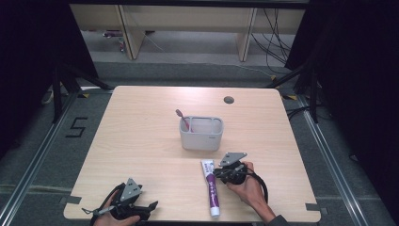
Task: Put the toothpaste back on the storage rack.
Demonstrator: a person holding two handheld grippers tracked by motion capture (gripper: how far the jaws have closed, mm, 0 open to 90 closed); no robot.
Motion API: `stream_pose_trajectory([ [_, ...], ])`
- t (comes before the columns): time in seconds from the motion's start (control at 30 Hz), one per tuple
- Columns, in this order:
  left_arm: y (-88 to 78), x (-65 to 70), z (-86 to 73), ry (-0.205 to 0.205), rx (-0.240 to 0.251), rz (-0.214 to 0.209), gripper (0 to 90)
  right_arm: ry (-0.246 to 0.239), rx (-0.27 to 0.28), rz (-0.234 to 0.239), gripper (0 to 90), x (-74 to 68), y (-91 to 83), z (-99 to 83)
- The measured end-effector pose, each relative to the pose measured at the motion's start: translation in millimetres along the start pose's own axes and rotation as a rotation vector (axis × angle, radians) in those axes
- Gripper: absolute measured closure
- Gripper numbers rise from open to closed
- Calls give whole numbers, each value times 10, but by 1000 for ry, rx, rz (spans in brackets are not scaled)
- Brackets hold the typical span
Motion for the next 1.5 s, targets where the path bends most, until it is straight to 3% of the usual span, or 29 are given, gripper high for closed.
stream_pose_trajectory([
  [0.07,3,-3,5,0,1,5,178,-23,-3,5,844,-5,22,19],
  [0.33,1,3,0,-1,0,-1,178,-9,-30,19,799,-18,31,57],
  [0.5,0,-2,5,2,-2,4,178,16,-9,6,724,-9,-18,87],
  [0.53,-2,1,1,1,0,-1,178,66,-29,0,604,-12,-62,108],
  [0.57,-2,1,1,1,0,-1,178,66,-29,0,604,-12,-62,108],
  [0.67,6,-1,-2,-4,-5,10,177,114,-63,-3,457,-26,-121,143],
  [0.73,-2,2,-2,-2,-8,1,178,115,-71,0,443,-28,-133,153],
  [0.77,-2,-4,5,2,-3,3,178,181,-103,-9,426,-94,-187,196],
  [0.83,-3,-4,2,0,-3,5,178,139,-76,4,415,-85,-188,202],
  [0.87,-3,-3,-1,1,-2,0,178,165,-95,-11,406,-106,-201,208],
  [1.03,-5,0,0,4,-9,2,178,148,-108,2,393,-179,-203,239],
  [1.07,-7,-4,-3,10,-11,-3,178,164,-129,6,393,-192,-214,239],
  [1.17,-2,-6,3,2,-4,6,178,105,-115,15,387,-215,-184,245],
  [1.2,0,-3,-1,-1,-4,8,178,151,-137,15,386,-263,-190,247],
  [1.27,-6,-2,-3,3,-9,5,178,119,-137,21,379,-271,-162,240],
  [1.37,3,-2,2,0,-3,9,178,116,-162,30,379,-308,-136,235],
  [1.4,-8,0,1,9,-21,5,178,142,-176,30,377,-333,-132,233],
  [1.47,-9,-1,0,12,-22,1,178,138,-176,28,376,-336,-125,232],
  [1.5,-4,3,2,6,-18,7,178,112,-179,39,377,-336,-98,235],
])
Point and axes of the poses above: each handheld gripper's, and its own axes: y roughly forward along the jaws, z roughly out of its top, x roughly to its right, the point moved 3 cm from there along y, roughly forward along the jaws, and after that the axes turned 14 degrees about x, right-handed, at the moved point
